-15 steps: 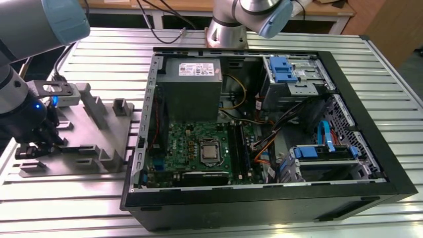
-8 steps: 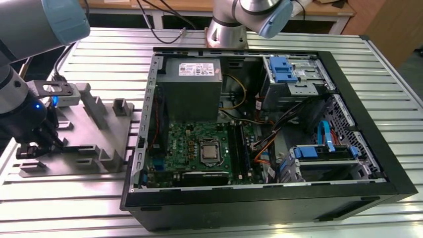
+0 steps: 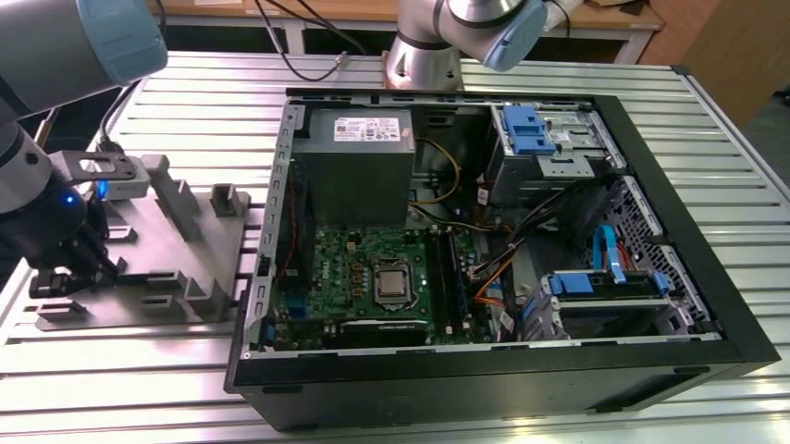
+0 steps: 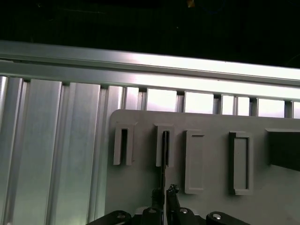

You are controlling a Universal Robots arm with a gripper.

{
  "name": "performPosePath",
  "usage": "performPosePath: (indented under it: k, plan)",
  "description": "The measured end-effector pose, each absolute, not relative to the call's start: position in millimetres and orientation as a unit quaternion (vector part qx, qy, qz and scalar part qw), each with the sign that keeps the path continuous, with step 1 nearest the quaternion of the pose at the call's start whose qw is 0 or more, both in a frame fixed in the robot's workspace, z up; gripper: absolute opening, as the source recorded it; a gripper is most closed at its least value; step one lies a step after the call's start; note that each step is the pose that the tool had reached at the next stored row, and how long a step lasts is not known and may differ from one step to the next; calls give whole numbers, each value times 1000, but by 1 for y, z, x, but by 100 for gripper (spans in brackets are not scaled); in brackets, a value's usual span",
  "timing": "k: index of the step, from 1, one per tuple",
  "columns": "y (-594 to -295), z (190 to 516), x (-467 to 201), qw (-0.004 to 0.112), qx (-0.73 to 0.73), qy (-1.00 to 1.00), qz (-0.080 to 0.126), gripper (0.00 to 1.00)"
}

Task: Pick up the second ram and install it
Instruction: 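Pick up the second ram and move it above second insertion slot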

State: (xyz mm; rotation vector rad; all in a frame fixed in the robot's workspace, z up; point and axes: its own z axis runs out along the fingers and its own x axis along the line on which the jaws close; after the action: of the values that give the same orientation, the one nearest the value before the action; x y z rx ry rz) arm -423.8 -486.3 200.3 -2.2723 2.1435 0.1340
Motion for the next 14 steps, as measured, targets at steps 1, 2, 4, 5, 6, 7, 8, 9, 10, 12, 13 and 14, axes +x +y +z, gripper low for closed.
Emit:
performPosePath:
  k: [1,2,4,5,6,7,8,9,10,12,13,14]
  plan:
    - [-487,200,-424,7,-727,686,43,18]
    - [-487,200,-424,7,-727,686,43,18]
    - [-487,200,-424,7,-727,686,43,18]
    - [-487,200,-424,7,-727,686,43,18]
    - [-487,200,-424,7,-727,686,43,18]
    - [-487,200,-424,7,-727,686,43,18]
    - [-487,200,-424,7,-727,686,43,18]
    - [-487,200,-424,7,-727,686,43,18]
    - [-487,200,-424,7,-727,686,43,18]
    - [-487,200,-424,7,-727,686,43,18]
    - [-487,200,-424,7,-727,686,43,18]
    - [-487,200,-424,7,-727,686,43,16]
